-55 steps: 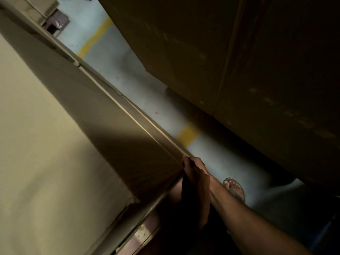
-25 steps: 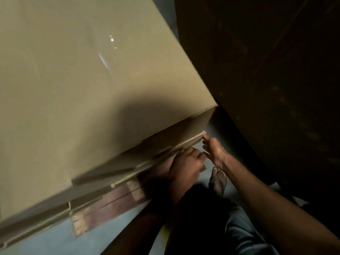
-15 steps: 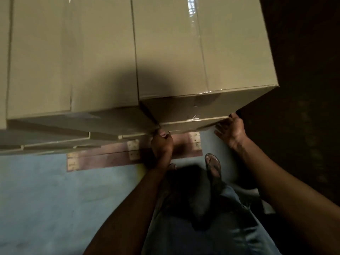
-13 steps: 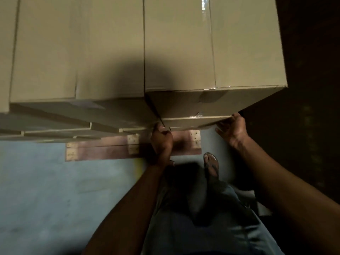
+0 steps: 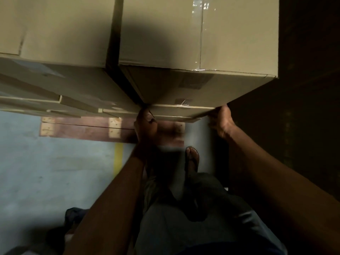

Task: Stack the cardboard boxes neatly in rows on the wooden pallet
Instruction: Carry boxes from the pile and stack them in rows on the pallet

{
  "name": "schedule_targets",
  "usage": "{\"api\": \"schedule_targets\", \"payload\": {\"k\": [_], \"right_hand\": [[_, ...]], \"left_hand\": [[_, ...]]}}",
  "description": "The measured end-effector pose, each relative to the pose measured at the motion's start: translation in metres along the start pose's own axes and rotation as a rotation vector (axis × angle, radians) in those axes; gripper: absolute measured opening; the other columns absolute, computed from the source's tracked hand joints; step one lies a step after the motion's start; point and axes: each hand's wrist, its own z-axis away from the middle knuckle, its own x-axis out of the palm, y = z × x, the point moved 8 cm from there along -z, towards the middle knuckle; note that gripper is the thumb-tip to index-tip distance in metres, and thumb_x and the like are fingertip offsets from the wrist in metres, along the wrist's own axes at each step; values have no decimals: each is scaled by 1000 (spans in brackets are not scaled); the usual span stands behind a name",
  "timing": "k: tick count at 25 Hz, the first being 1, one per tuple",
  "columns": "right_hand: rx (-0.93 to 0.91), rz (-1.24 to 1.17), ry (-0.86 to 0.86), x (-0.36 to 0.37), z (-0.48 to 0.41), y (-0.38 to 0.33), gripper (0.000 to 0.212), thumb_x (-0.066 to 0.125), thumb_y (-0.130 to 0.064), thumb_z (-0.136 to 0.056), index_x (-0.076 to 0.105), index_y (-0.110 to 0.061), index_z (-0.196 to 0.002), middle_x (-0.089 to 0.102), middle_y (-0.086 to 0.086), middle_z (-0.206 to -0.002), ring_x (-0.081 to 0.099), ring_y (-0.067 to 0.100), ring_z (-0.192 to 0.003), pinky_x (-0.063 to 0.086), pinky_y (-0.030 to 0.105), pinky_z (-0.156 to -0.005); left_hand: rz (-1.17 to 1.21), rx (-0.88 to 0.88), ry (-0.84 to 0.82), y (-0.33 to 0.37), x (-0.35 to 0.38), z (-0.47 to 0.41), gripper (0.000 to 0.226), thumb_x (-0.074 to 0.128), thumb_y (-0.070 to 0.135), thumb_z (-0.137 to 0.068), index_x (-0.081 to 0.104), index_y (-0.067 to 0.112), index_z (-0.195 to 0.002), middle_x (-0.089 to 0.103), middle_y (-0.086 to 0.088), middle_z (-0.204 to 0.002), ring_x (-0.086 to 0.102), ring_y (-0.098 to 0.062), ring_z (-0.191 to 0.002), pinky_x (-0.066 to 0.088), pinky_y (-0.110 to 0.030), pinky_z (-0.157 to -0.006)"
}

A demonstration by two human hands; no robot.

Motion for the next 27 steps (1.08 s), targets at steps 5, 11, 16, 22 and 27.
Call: {"api": "schedule_targets", "payload": {"k": [5, 11, 16, 22, 27], "right_hand": [[25, 68, -24, -12, -10, 2, 56, 32, -55, -103, 49, -22, -146, 54, 6, -148, 51, 27, -132, 33, 55, -114], [134, -1, 13, -13, -48, 20, 39, 34, -52, -101, 60, -24, -97, 61, 3, -106, 53, 20, -96, 44, 37, -83], [250, -164, -37, 16, -101, 61, 49, 26, -45, -109, 53, -17, -138, 54, 4, -132, 47, 25, -131, 29, 48, -121], [242, -260, -23, 17, -125, 85, 44, 29, -47, -108, 57, -19, -126, 58, 4, -133, 56, 21, -111, 29, 48, -119], [269, -311, -48, 18, -112, 75, 44, 33, -51, -105, 56, -23, -128, 57, 2, -128, 51, 22, -122, 29, 42, -119]], "left_hand": [[-83, 24, -16, 9, 3, 2, 40, 59, 7, -83, 68, 3, -122, 70, -16, -115, 65, -37, -107, 47, -38, -90], [-32, 1, -73, -14, 12, -15, 42, 58, 11, -86, 64, 6, -128, 71, -18, -116, 66, -37, -107, 53, -44, -90], [-163, -89, -165, -30, 50, -44, 36, 57, 12, -95, 64, 0, -128, 67, -25, -125, 60, -41, -119, 42, -39, -90], [-109, -43, 65, -42, 33, -35, 23, 56, 7, -95, 76, 8, -106, 73, -21, -106, 65, -38, -100, 33, -32, -70], [-129, -54, 99, -32, 18, -20, 26, 56, 9, -96, 76, 10, -112, 74, -19, -112, 66, -37, -104, 38, -34, -77]]}}
